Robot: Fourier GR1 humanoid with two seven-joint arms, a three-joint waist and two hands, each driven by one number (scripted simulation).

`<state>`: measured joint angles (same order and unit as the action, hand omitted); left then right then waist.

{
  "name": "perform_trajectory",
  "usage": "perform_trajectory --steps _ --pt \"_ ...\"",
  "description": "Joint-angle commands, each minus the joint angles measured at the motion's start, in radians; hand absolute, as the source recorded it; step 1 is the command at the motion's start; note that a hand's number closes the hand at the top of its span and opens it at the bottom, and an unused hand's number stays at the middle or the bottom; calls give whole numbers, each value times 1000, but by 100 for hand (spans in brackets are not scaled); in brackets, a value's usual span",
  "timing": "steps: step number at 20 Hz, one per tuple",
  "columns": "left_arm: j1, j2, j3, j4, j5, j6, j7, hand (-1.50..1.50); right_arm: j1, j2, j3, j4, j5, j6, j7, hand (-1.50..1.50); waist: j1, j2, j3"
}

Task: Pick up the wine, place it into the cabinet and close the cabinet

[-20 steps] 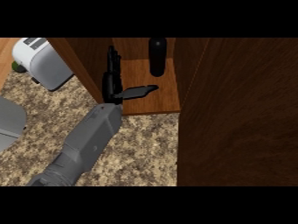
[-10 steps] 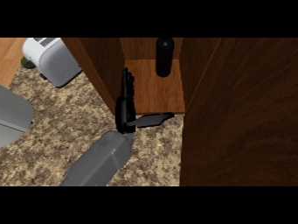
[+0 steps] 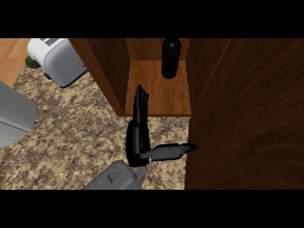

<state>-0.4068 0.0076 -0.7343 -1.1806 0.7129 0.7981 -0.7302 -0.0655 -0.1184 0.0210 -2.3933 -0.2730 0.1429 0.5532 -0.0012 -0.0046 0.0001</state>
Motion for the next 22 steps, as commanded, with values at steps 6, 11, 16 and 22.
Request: perform_trajectory --steps 6,11,16,22 --pt "168 79 -72 -343 -129 194 114 -150 -1 -16 -28 -127 -34 -32 81 -150 2 0 0" --pt "332 78 -181 -502 -216 257 79 -150 74 -20 -47 -130 -73 18 27 -150 0 0 0" --pt "416 182 -194 -595 -230 138 86 -150 56 -5 9 -81 -85 39 50 -150 2 2 0" --pt "496 378 -168 -755 -220 56 119 -150 86 -40 35 -107 -147 115 79 150 2 1 0"
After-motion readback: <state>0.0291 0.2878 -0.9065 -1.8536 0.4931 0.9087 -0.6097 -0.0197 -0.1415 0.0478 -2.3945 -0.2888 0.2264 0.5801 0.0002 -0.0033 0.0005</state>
